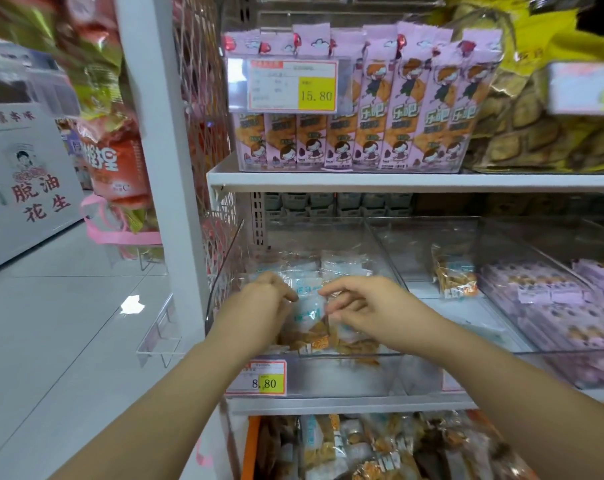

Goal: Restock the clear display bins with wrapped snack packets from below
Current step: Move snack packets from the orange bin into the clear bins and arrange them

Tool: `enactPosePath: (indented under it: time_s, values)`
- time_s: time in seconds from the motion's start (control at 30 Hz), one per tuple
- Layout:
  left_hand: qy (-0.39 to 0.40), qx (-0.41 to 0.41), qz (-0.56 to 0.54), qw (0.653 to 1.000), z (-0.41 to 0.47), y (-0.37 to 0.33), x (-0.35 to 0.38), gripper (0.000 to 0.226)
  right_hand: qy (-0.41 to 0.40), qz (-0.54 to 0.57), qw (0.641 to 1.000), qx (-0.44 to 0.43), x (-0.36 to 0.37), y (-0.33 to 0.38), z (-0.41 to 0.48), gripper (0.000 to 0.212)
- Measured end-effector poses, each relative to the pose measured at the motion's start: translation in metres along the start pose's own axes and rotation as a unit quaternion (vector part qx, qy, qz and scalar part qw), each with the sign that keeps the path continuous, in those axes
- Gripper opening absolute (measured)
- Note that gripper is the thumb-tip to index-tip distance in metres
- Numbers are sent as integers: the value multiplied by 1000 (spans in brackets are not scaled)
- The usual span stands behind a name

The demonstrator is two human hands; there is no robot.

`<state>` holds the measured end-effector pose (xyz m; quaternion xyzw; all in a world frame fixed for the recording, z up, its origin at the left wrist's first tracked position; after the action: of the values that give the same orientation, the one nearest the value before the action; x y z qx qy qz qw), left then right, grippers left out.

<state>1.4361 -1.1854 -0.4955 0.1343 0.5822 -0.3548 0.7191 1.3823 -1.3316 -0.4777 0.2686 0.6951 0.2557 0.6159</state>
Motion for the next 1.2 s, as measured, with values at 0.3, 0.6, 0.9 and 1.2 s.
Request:
enactPosePath:
  time_s: [0.3, 0.6, 0.9, 1.2]
  values:
    - [-44, 128, -130, 982, 3, -97, 22, 40, -204, -69, 972, 92, -99, -107, -27, 20]
    - [-25, 193, -178, 965, 20, -119, 45, 45, 27, -216, 928, 303, -89, -183, -7, 90]
    - [-28, 192, -197, 961, 21, -117, 49, 46, -13, -190, 942, 276, -86, -184, 9, 64]
    - [-87, 173, -241, 951, 24, -133, 12, 40, -338, -142, 927, 80, -145, -89, -57, 53]
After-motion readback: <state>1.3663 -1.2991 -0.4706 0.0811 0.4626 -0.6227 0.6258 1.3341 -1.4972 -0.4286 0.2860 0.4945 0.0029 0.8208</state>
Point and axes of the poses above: each hand's wrist, its own z-axis towards the middle knuckle, its own x-axis out of the palm, y = z × x, the point moved 7 cm from there along z, towards the middle knuckle, and after that the axes turned 15 degrees about x, right-handed, at the moved point
